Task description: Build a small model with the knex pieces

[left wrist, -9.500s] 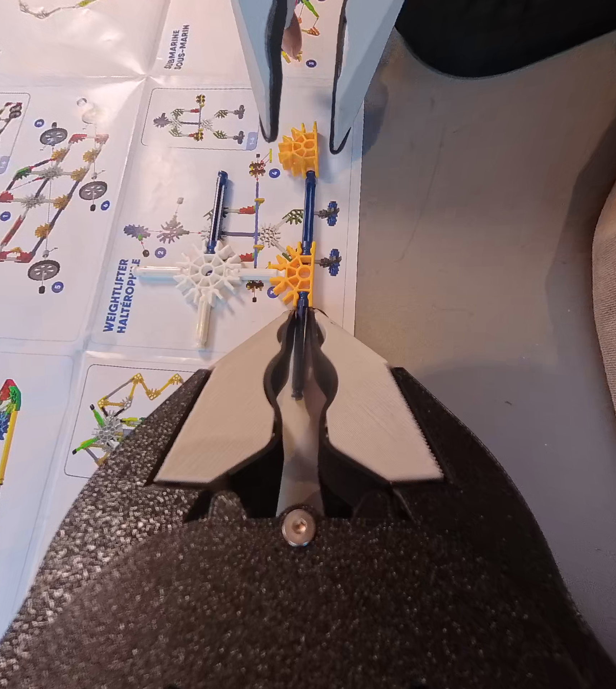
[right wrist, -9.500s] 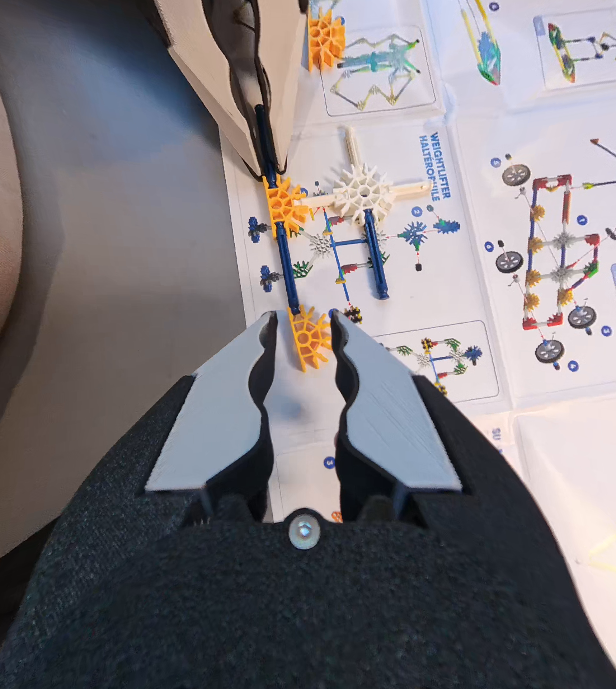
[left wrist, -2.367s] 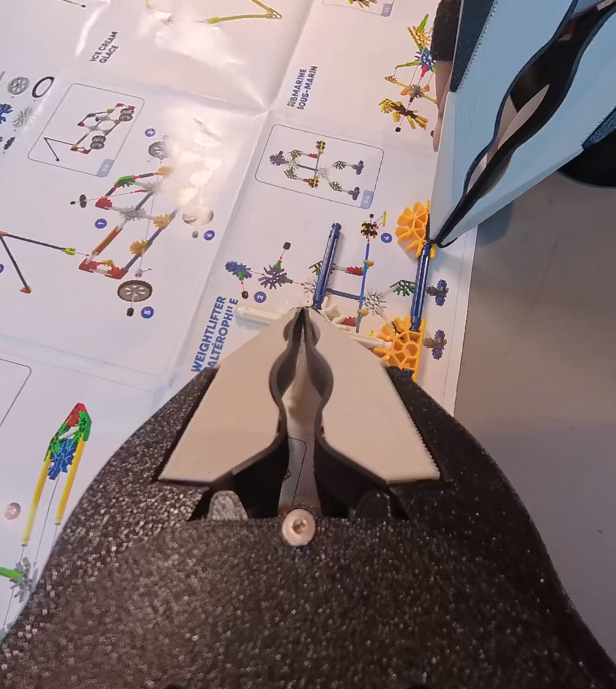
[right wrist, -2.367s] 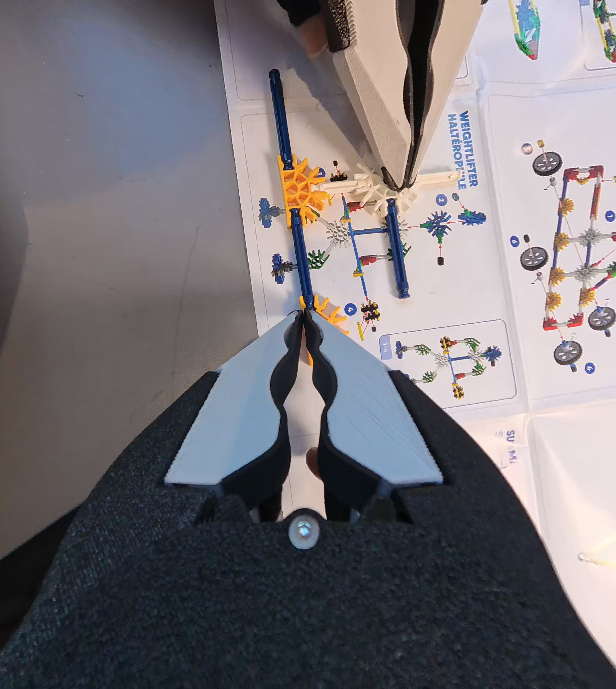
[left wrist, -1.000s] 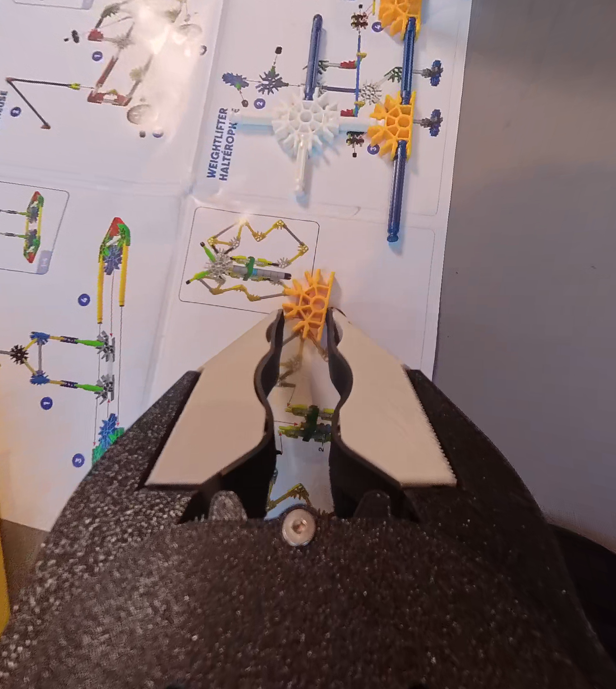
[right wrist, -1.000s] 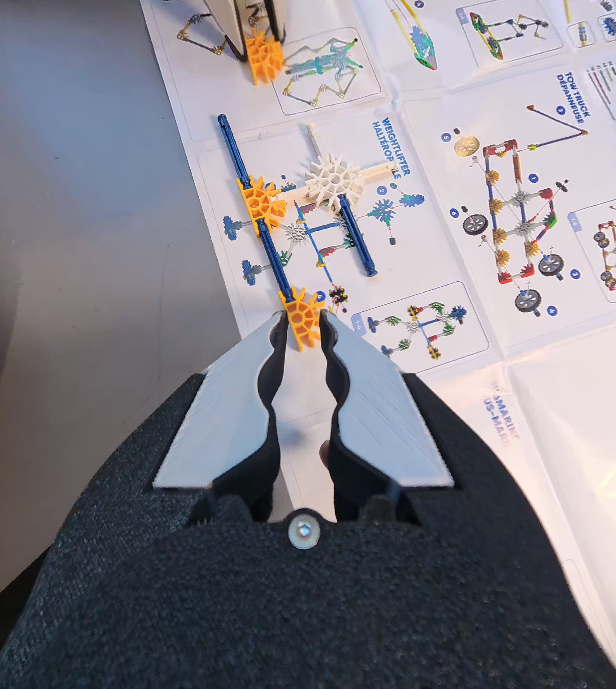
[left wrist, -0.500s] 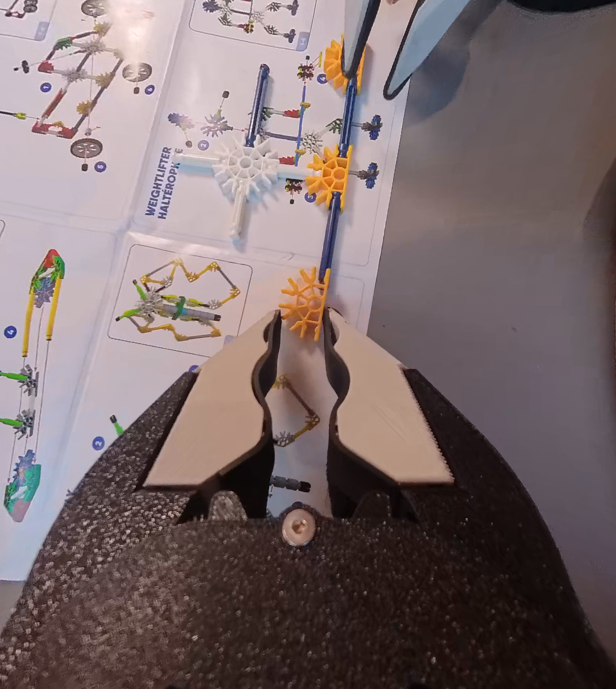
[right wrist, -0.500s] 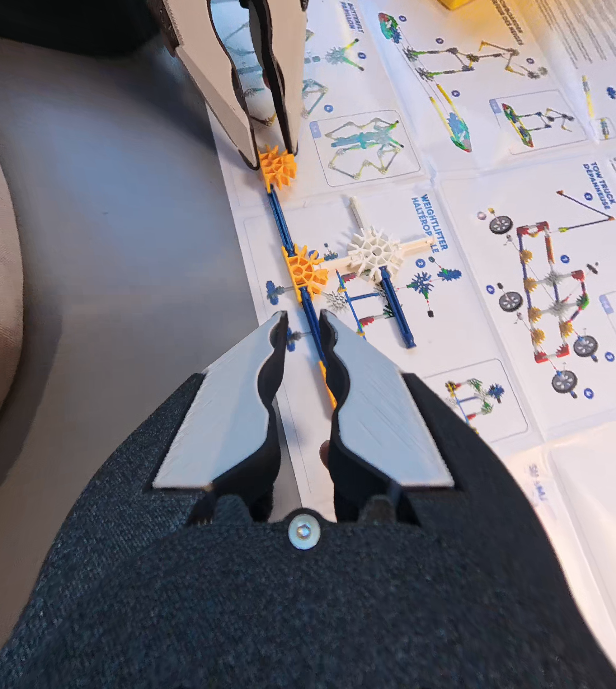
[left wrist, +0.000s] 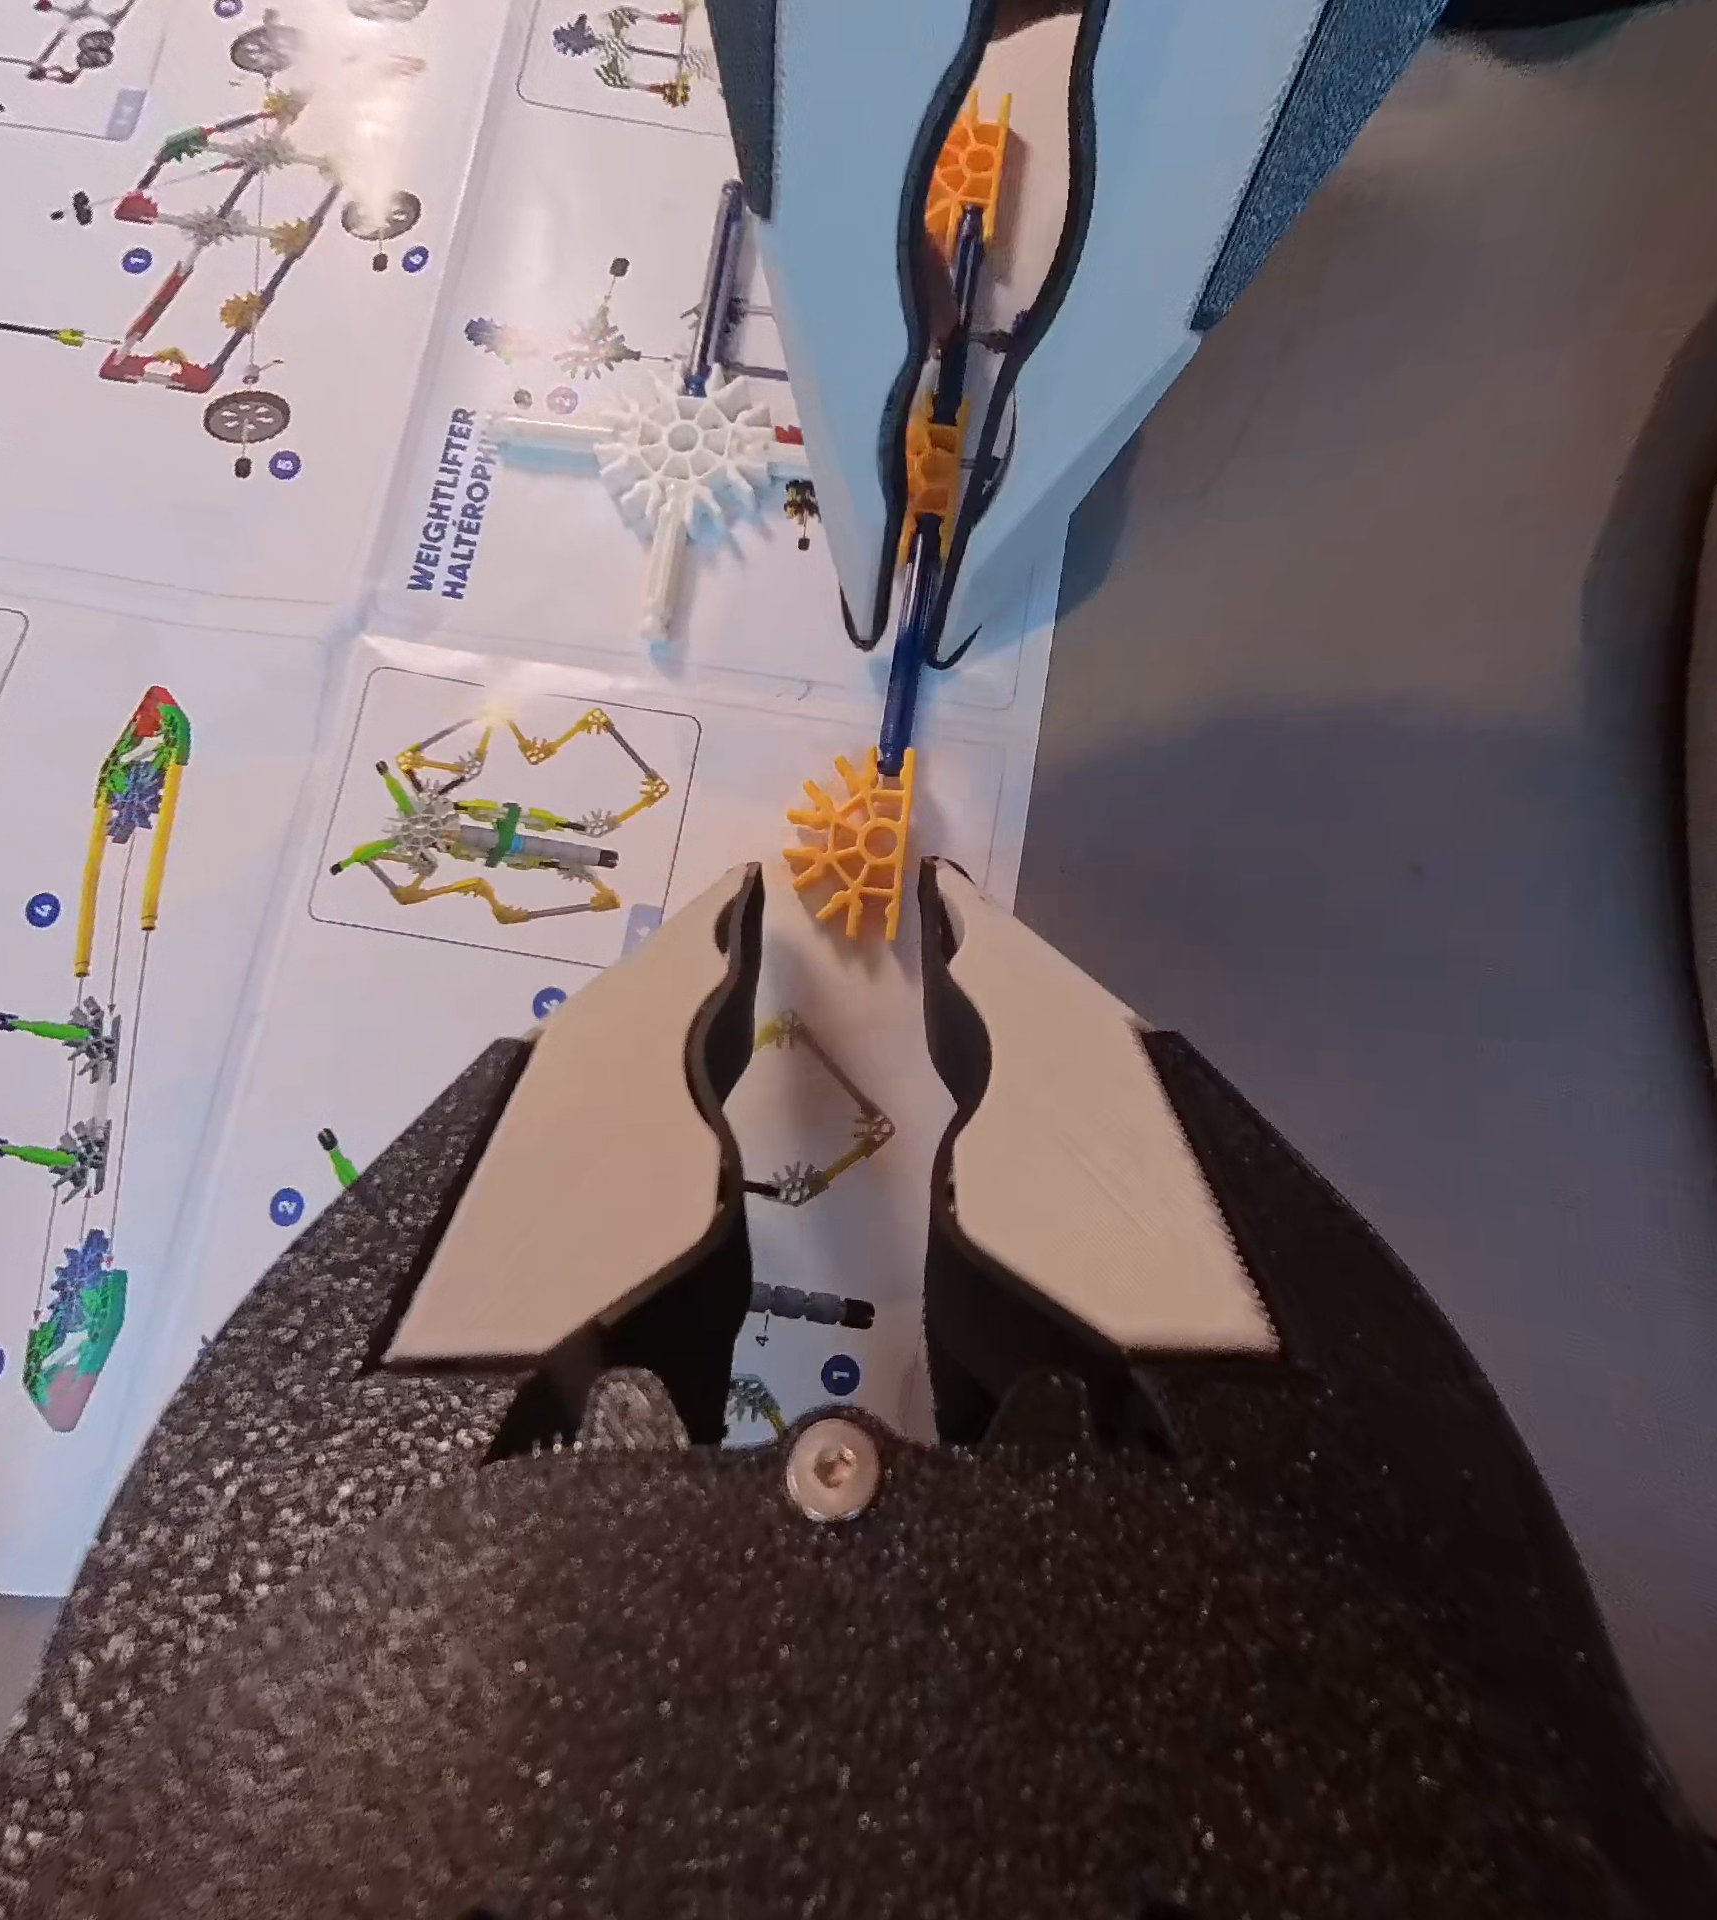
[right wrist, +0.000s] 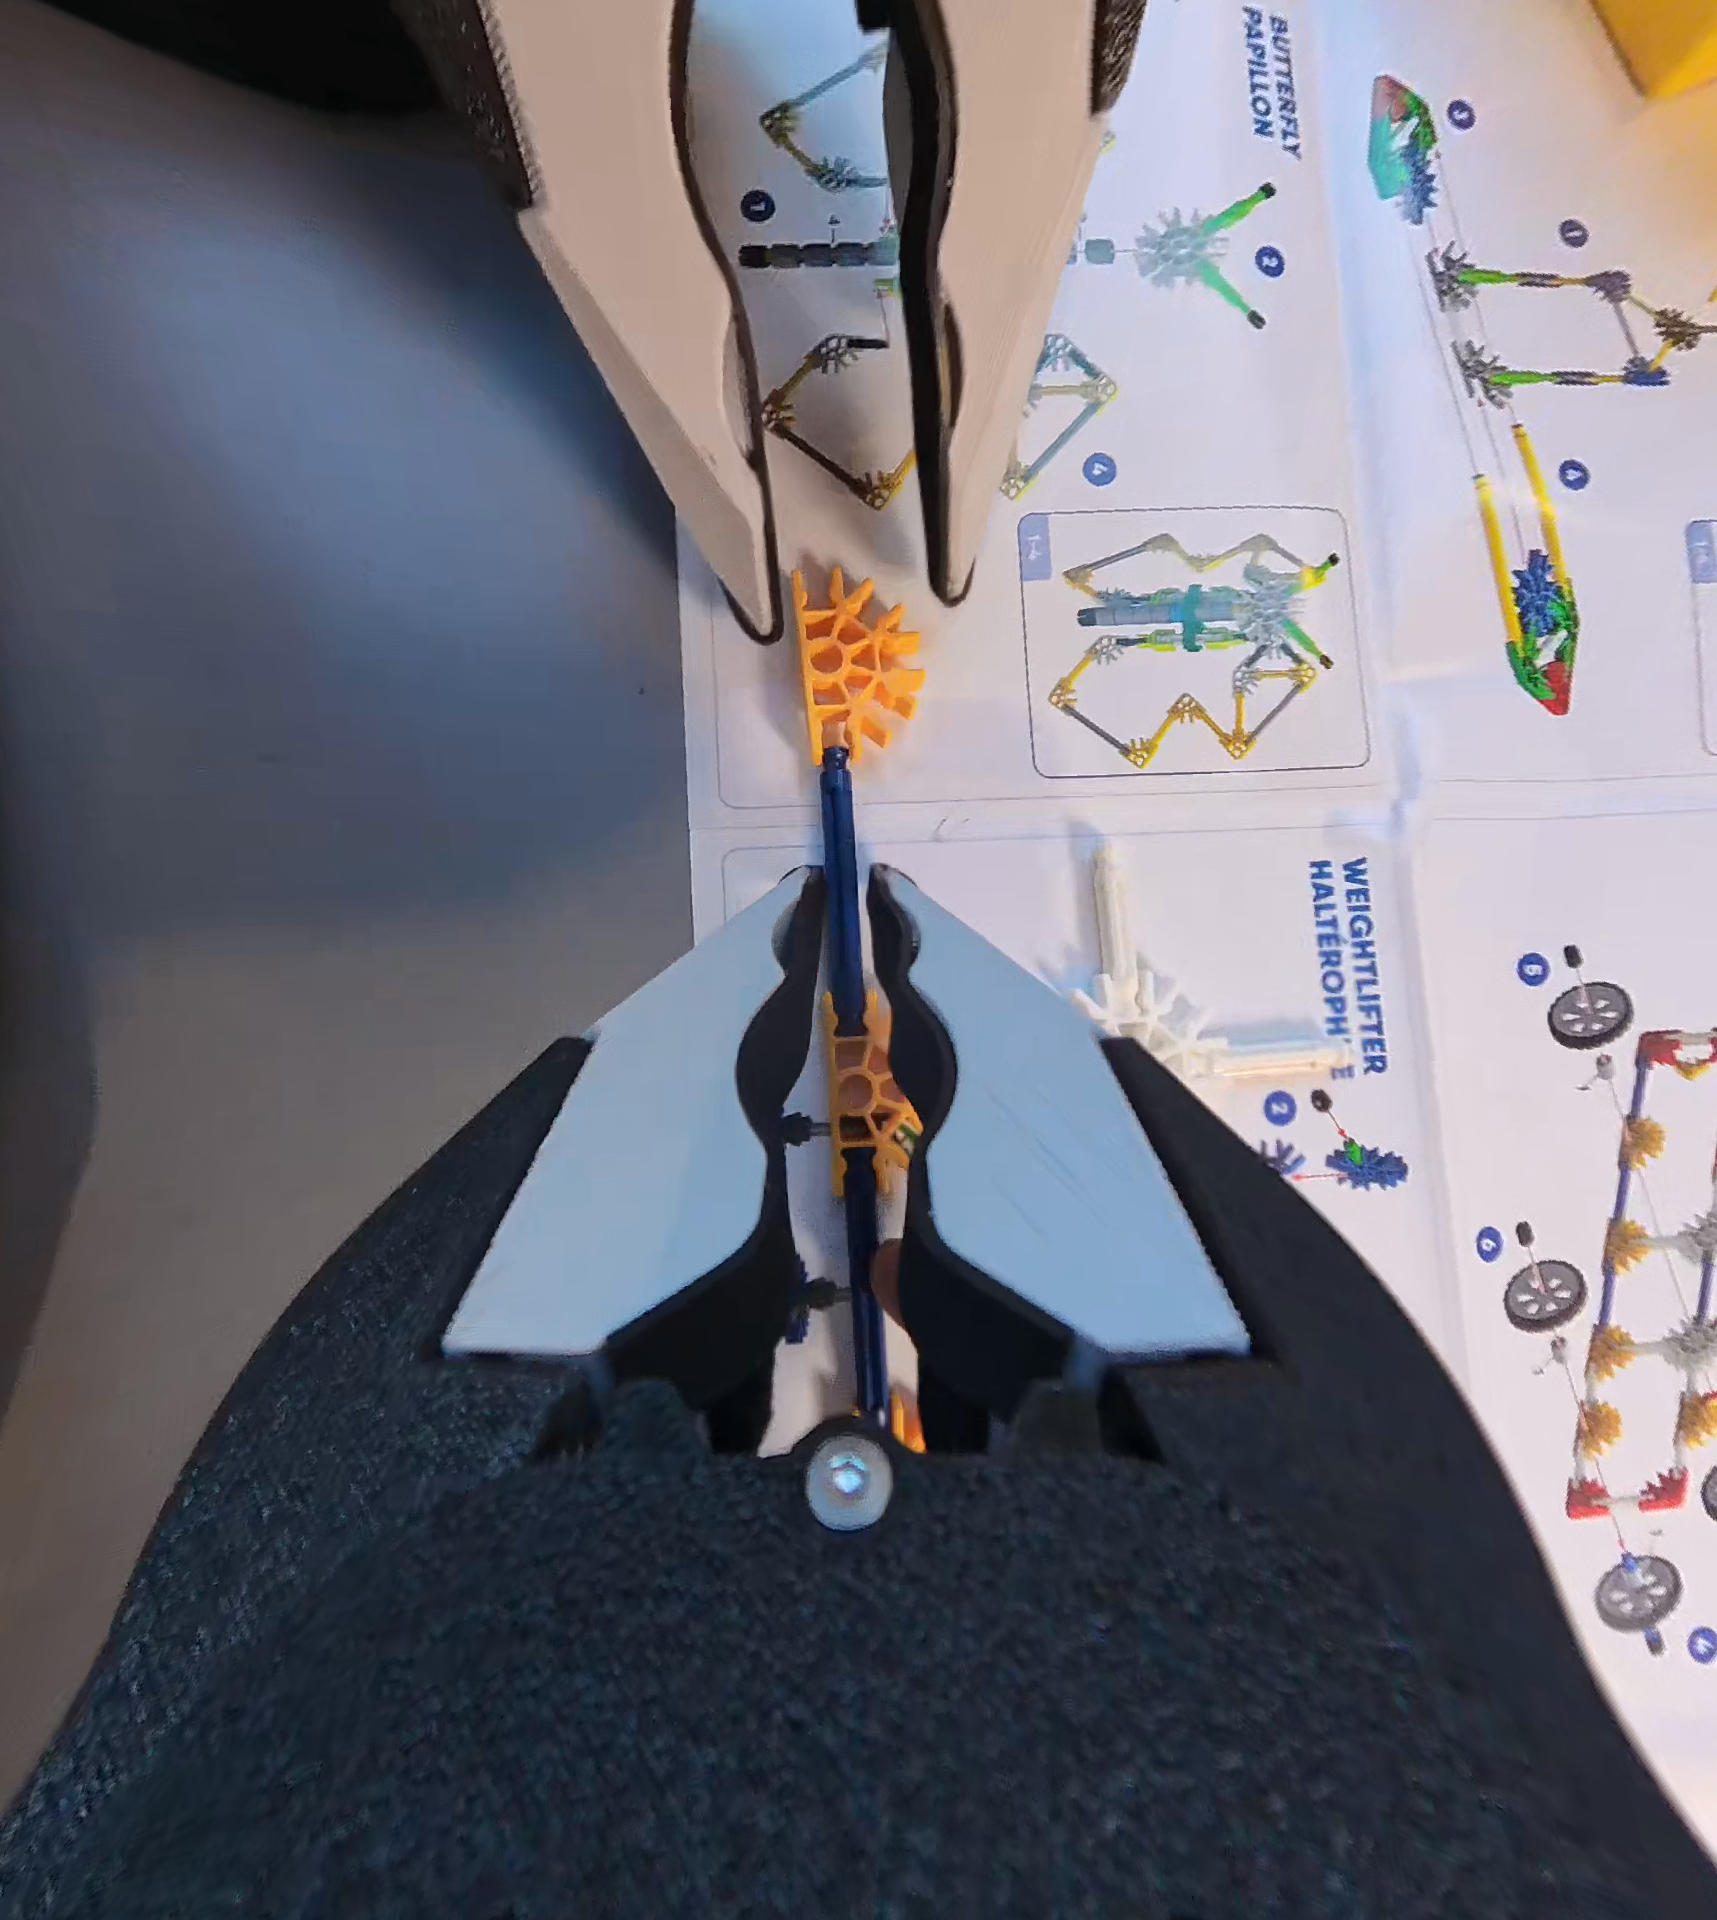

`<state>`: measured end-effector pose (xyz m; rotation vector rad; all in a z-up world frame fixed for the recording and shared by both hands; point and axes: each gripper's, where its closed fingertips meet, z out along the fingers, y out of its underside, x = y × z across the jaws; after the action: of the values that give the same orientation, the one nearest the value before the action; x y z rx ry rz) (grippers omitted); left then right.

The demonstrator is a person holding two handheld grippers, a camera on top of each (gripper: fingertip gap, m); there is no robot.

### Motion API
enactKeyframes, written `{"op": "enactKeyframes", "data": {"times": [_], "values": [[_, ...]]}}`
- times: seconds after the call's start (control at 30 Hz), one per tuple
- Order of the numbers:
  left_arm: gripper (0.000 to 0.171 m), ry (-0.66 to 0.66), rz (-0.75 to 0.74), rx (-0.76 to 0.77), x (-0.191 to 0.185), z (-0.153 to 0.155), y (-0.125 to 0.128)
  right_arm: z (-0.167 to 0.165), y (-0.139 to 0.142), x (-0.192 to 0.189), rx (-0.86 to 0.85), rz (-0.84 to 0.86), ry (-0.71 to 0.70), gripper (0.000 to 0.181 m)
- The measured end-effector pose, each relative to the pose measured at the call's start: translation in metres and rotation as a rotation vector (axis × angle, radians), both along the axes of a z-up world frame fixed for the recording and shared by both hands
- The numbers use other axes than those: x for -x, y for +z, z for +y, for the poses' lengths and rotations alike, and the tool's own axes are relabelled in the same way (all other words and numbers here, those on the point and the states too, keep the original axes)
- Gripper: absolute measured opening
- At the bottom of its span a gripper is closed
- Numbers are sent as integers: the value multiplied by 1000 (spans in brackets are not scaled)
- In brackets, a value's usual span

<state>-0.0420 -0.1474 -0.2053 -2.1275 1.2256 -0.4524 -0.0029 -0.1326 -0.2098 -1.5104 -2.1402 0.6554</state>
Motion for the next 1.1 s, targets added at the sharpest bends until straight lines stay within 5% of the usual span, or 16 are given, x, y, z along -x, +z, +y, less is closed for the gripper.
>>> {"op": "enactKeyframes", "data": {"times": [0.43, 0.93, 1.1], "values": [[19, -11, 13, -15, -8, 0, -7, 2, 19, -12, 83, 34, 31, 5], [22, 15, 0, -6, -14, 0, -6, 2, 9, -8, 23, -35, 34, 11], [22, 16, -24, -27, -15, 2, 0, -4, 15, 3, 39, -18, 49, 0]]}}
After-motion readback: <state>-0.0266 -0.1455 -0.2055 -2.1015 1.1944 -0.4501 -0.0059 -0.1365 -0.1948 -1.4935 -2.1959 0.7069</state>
